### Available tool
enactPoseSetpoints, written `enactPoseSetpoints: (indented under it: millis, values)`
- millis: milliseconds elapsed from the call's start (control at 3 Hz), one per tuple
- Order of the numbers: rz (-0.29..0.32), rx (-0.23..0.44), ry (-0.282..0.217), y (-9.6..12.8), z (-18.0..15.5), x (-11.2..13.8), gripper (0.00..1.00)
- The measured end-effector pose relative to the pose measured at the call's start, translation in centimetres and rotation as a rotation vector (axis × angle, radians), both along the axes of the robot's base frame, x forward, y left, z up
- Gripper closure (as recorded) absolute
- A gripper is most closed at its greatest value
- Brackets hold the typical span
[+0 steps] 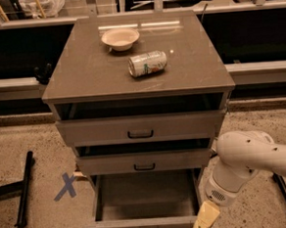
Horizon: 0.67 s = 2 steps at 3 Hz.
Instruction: Close bottom drawer
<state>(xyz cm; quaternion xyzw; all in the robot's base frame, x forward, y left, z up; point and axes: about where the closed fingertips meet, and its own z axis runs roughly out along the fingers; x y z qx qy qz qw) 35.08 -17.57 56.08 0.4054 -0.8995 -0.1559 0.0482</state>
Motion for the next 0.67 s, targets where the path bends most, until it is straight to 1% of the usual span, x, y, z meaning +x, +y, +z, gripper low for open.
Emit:
enactPoseSetpoints:
  millis: [333, 667]
  values:
    - [-0.019, 0.018, -0.015, -0.6, -3.4, 0.8, 0.00]
    - [-0.031, 0.057, -0.021, -0.9, -7.9, 1.8, 0.00]
